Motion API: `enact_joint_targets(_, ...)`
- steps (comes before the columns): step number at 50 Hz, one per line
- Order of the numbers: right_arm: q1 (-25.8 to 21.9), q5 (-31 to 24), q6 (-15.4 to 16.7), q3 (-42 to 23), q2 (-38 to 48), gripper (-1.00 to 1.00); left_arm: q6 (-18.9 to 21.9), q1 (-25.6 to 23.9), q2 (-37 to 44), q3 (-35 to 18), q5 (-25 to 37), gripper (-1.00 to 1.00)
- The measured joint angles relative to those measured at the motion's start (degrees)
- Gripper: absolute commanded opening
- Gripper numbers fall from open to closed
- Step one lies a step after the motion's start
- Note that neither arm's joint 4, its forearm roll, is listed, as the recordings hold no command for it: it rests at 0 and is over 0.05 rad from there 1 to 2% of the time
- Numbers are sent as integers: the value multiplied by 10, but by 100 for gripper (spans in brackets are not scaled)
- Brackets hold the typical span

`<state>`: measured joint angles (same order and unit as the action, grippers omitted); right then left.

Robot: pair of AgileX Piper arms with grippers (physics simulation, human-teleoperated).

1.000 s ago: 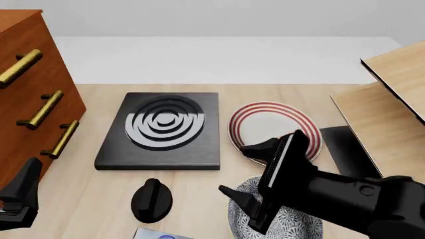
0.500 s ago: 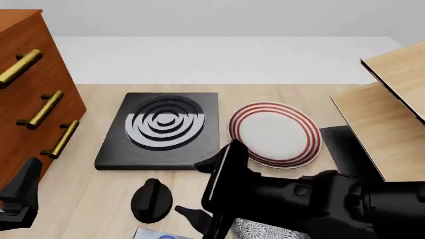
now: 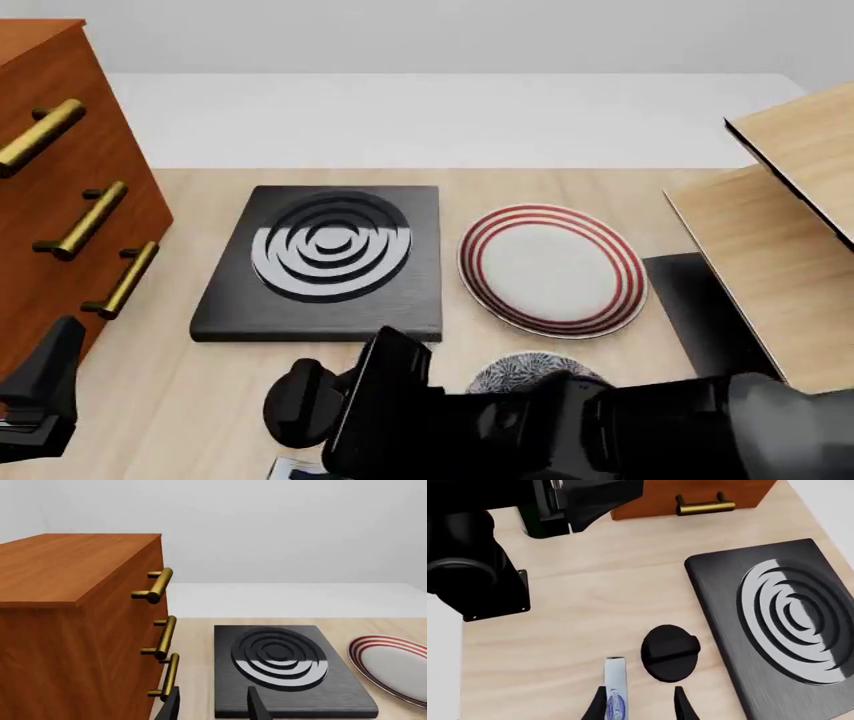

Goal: Pick up the cream cheese and put it in the bowl.

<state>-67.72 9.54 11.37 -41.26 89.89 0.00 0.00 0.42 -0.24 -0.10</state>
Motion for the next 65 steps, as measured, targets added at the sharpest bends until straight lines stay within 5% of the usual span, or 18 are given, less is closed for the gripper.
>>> enact_joint_targets(62,-41,77,-85,-27,170,100,0,0,0,0,0,100)
enact_joint_targets(63,-41,78,-85,-27,170,-100,0,0,0,0,0,100)
enact_joint_targets(65,-41,79,-77,-27,170,-100,0,0,0,0,0,100)
